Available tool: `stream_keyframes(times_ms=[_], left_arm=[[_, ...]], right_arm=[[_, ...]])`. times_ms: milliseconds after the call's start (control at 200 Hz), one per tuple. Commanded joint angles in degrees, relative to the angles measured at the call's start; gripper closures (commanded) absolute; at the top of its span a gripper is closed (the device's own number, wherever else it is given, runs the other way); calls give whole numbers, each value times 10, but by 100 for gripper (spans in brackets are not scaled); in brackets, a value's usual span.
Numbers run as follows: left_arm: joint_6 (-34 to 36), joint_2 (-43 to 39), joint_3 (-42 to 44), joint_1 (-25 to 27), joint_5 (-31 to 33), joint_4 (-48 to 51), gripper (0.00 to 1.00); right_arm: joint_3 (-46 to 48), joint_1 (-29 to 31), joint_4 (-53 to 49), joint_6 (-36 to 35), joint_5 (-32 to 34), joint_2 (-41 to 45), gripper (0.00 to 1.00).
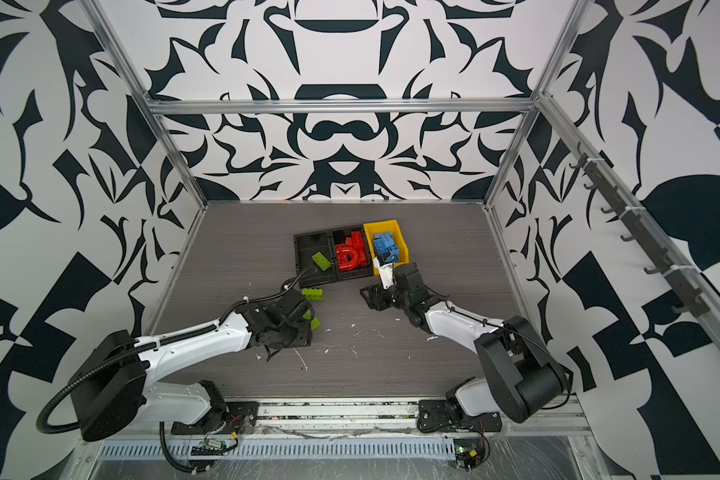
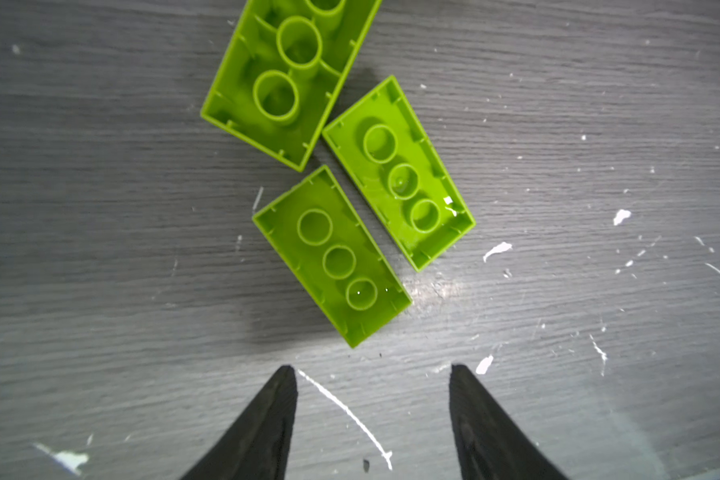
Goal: Sort the legos into containers by color
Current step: 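Return the left gripper to the pile and close on another lime-green brick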
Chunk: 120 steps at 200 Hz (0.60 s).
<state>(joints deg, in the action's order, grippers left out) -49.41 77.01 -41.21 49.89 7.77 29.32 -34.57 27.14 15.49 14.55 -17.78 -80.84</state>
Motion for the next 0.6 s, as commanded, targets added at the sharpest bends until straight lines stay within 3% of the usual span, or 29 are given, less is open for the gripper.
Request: stream_keyframes(times_ms=[0, 150, 350, 595], left_arm=[[-8, 24, 4, -1, 5, -27, 36], [-4, 51, 5, -4, 1, -48, 35], [24, 75, 4, -51, -27, -55, 37], [51, 81, -4, -59, -13, -40, 37]], right_arm=[[-22, 2, 2, -9, -1, -2, 33], [-23, 2, 1, -10, -2, -4, 33], [-24, 2, -1, -10, -4, -3, 33], [-26, 2, -2, -10, -8, -7, 33]])
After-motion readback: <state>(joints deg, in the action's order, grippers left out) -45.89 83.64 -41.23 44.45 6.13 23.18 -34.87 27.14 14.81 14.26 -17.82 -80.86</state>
